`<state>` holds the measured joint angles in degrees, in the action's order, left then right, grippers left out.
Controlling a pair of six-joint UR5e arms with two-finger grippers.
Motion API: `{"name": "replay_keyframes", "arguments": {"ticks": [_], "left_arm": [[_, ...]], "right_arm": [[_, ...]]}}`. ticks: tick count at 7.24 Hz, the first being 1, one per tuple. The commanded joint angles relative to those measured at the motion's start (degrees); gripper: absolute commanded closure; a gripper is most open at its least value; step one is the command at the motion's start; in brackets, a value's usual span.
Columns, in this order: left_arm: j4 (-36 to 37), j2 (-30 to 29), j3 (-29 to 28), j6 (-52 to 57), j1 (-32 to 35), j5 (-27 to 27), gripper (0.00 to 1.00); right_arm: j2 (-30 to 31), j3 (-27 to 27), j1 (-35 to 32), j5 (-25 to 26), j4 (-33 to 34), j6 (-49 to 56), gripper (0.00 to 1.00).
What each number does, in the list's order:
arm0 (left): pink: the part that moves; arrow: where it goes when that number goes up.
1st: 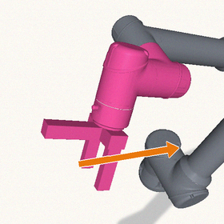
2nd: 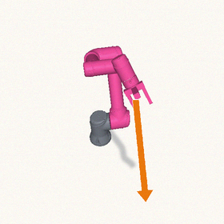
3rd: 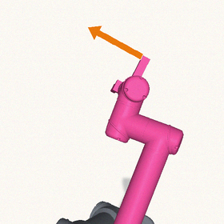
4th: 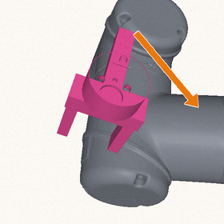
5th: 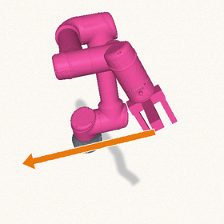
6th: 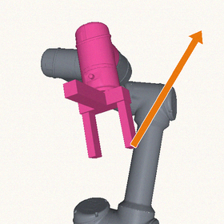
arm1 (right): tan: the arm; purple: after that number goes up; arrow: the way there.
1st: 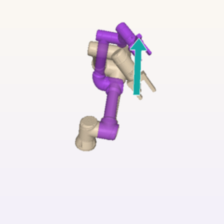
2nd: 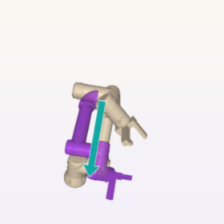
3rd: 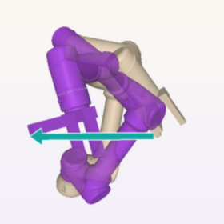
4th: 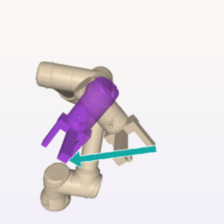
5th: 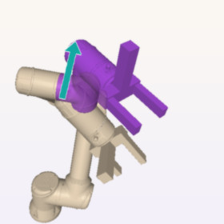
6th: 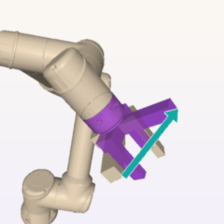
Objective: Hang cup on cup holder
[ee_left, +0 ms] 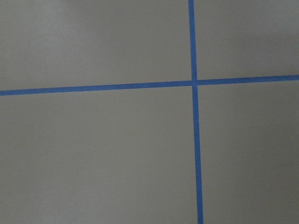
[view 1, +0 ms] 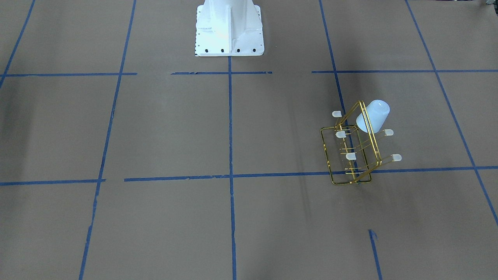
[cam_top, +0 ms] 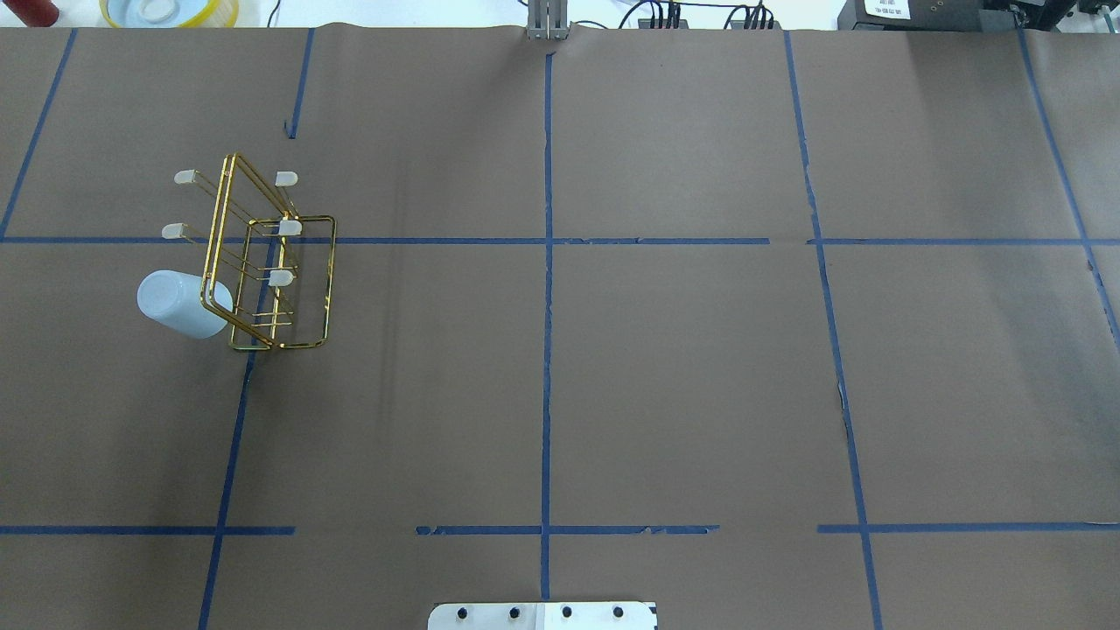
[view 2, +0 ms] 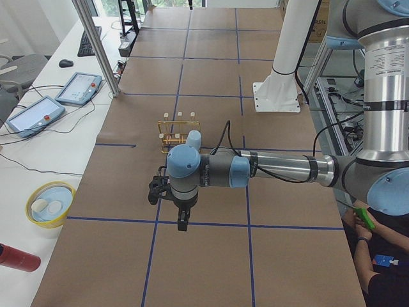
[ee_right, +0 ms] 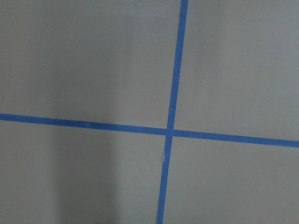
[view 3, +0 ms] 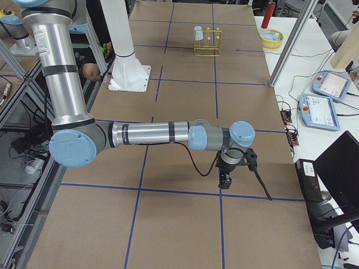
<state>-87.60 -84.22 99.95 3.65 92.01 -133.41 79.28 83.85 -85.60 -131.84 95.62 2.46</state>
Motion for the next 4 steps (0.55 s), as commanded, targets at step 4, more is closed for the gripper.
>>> {"name": "replay_keyframes", "arguments": {"ticks": [4], "left_arm": [[0.4,0.4,0.0,-0.7,-3.2,-0.5,0.00]], "right_arm": [[0.0,0.0,0.0,0.0,0.0,0.0,0.00]]}}
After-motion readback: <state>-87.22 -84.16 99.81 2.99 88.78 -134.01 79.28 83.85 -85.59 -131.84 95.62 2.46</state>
